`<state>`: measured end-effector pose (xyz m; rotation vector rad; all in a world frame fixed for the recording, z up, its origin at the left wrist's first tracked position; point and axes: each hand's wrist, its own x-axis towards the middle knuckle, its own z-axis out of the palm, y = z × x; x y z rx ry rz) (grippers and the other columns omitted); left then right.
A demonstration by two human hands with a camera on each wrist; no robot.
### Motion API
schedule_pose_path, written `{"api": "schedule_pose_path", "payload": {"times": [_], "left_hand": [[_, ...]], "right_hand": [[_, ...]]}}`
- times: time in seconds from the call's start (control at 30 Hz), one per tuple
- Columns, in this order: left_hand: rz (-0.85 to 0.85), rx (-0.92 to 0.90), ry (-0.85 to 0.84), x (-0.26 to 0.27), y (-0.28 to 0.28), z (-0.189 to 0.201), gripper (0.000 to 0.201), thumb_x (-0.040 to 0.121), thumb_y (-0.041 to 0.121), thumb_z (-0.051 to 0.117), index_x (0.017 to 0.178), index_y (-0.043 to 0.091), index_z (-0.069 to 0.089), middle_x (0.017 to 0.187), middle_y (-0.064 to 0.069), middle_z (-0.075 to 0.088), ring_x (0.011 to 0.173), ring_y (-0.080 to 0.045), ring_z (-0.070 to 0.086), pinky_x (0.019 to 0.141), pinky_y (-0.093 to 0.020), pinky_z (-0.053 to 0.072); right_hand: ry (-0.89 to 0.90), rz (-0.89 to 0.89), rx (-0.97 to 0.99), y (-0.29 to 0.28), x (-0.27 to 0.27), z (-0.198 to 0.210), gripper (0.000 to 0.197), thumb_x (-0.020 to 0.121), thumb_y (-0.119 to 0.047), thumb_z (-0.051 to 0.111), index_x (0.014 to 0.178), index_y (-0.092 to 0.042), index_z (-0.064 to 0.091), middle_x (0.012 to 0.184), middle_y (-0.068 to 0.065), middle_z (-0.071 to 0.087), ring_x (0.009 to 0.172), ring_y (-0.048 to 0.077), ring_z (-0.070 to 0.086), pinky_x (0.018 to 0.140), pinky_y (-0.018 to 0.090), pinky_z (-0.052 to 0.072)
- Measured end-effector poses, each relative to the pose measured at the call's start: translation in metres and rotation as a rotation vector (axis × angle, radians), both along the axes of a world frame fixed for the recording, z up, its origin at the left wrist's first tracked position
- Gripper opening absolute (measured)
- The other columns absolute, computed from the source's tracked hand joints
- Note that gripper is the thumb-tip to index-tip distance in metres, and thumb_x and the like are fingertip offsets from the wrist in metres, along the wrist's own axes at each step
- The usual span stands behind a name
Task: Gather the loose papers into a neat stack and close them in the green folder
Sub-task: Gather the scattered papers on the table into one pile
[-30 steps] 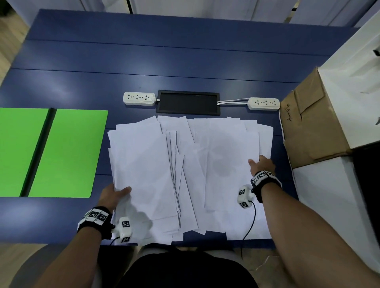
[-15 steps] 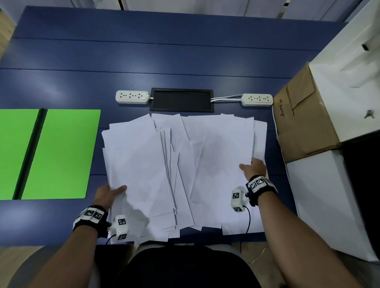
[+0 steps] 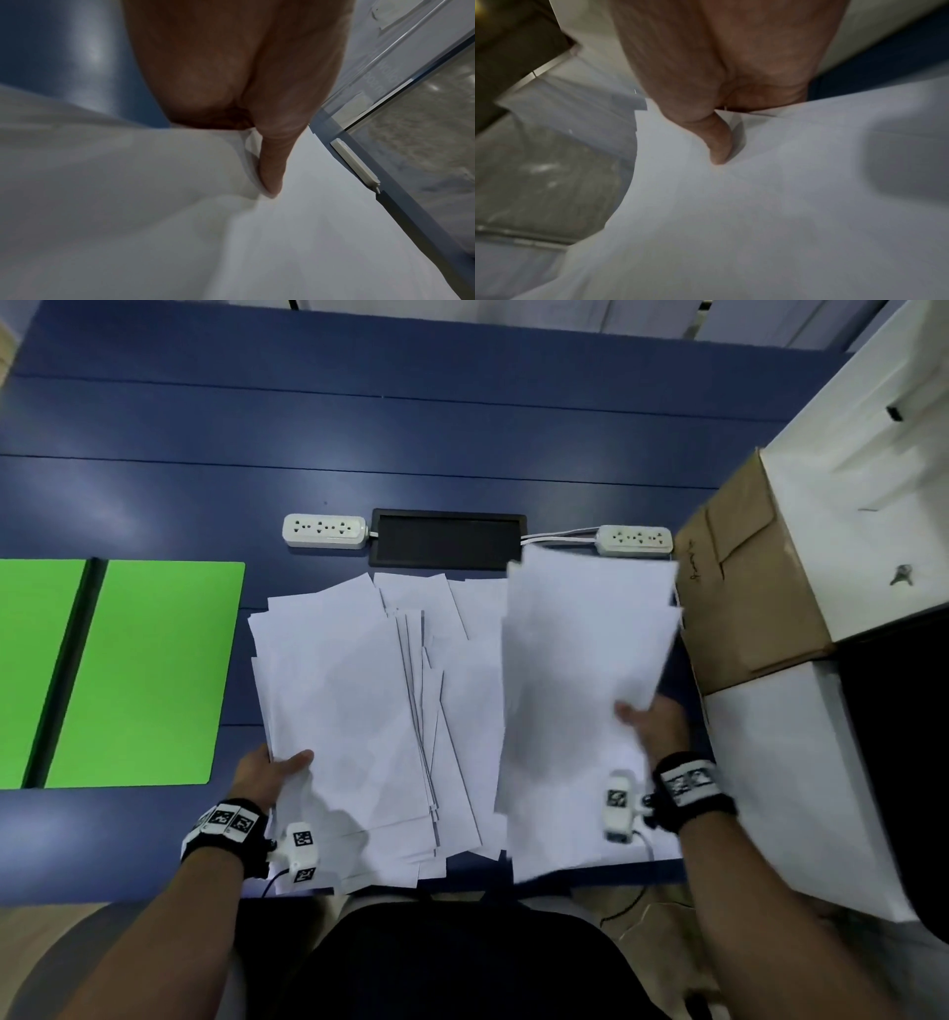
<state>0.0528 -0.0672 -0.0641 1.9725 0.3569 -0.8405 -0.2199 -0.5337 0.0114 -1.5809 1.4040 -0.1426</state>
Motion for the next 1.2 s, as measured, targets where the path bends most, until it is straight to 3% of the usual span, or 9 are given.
{"api": "schedule_pose_path", "payload": {"times": [0.17, 0.33, 0.47, 0.63, 0.73, 0.83, 1.0, 1.07, 1.2], "left_hand": [[-0.023, -0.004, -0.011, 0.001, -0.001, 0.002, 0.041, 0.084, 0.009, 0.08, 0.122, 0.0, 0.066, 0.108, -0.02, 0.072, 0.095, -0.036, 0.069, 0.092, -0.052, 0.055], [-0.021, -0.005, -0.018, 0.001, -0.003, 0.005, 0.036, 0.084, 0.008, 0.08, 0.118, 0.002, 0.068, 0.106, -0.02, 0.072, 0.094, -0.036, 0.069, 0.093, -0.053, 0.055], [-0.011, -0.022, -0.021, -0.002, -0.005, 0.008, 0.031, 0.085, 0.007, 0.078, 0.114, 0.006, 0.068, 0.104, -0.019, 0.072, 0.09, -0.034, 0.069, 0.092, -0.052, 0.055], [-0.002, -0.015, -0.014, -0.001, -0.005, 0.008, 0.035, 0.084, 0.008, 0.08, 0.117, 0.004, 0.067, 0.105, -0.02, 0.072, 0.093, -0.036, 0.07, 0.091, -0.053, 0.055], [-0.002, -0.011, -0.017, -0.002, -0.006, 0.011, 0.036, 0.084, 0.006, 0.079, 0.118, 0.002, 0.067, 0.106, -0.019, 0.071, 0.091, -0.033, 0.068, 0.089, -0.049, 0.054], [-0.006, 0.001, -0.016, -0.002, -0.006, 0.011, 0.034, 0.084, 0.007, 0.079, 0.116, 0.002, 0.067, 0.107, -0.02, 0.072, 0.089, -0.033, 0.068, 0.087, -0.048, 0.055], [-0.018, 0.012, -0.017, -0.003, -0.008, 0.015, 0.036, 0.086, 0.006, 0.077, 0.12, 0.0, 0.066, 0.106, -0.019, 0.07, 0.089, -0.033, 0.067, 0.084, -0.045, 0.053], [-0.022, 0.021, -0.016, -0.002, -0.006, 0.013, 0.037, 0.086, 0.007, 0.078, 0.119, -0.001, 0.066, 0.107, -0.021, 0.071, 0.091, -0.035, 0.068, 0.086, -0.048, 0.054], [-0.024, 0.028, -0.008, -0.001, -0.006, 0.013, 0.035, 0.085, 0.008, 0.079, 0.117, -0.001, 0.068, 0.106, -0.023, 0.073, 0.09, -0.035, 0.07, 0.088, -0.052, 0.056]], "right_hand": [[0.14, -0.023, 0.138, 0.086, 0.033, -0.028, 0.025, 0.087, -0.009, 0.067, 0.111, -0.006, 0.067, 0.108, 0.014, 0.071, 0.102, 0.03, 0.067, 0.085, 0.029, 0.048], [0.178, -0.049, 0.141, 0.112, 0.047, -0.033, 0.034, 0.084, -0.013, 0.063, 0.117, -0.005, 0.063, 0.109, 0.012, 0.071, 0.1, 0.031, 0.068, 0.083, 0.03, 0.052], [0.164, -0.049, 0.148, 0.119, 0.045, -0.03, 0.034, 0.081, -0.004, 0.066, 0.113, -0.008, 0.055, 0.101, 0.009, 0.067, 0.093, 0.03, 0.067, 0.076, 0.029, 0.049], [0.255, 0.019, 0.076, 0.095, 0.035, -0.022, 0.025, 0.083, -0.006, 0.067, 0.107, -0.001, 0.068, 0.103, 0.009, 0.071, 0.099, 0.032, 0.069, 0.077, 0.028, 0.052], [0.401, -0.015, -0.054, 0.056, 0.009, -0.025, 0.028, 0.083, -0.008, 0.063, 0.109, 0.0, 0.07, 0.112, 0.019, 0.071, 0.1, 0.037, 0.069, 0.08, 0.033, 0.056], [0.561, -0.063, -0.155, 0.026, -0.021, -0.032, 0.028, 0.085, -0.011, 0.061, 0.111, -0.003, 0.069, 0.126, 0.021, 0.054, 0.107, 0.042, 0.06, 0.085, 0.041, 0.055], [0.63, -0.082, -0.122, 0.003, -0.059, -0.067, 0.034, 0.076, -0.019, 0.058, 0.107, -0.012, 0.072, 0.113, 0.016, 0.061, 0.086, 0.037, 0.066, 0.07, 0.039, 0.058], [0.642, -0.061, -0.126, 0.005, -0.062, -0.072, 0.04, 0.07, -0.024, 0.054, 0.105, -0.017, 0.072, 0.111, 0.014, 0.063, 0.089, 0.036, 0.066, 0.076, 0.046, 0.059], [0.69, -0.069, -0.135, 0.016, -0.056, -0.052, 0.027, 0.081, -0.016, 0.063, 0.107, -0.015, 0.071, 0.13, 0.014, 0.043, 0.114, 0.04, 0.049, 0.094, 0.054, 0.051]]}}
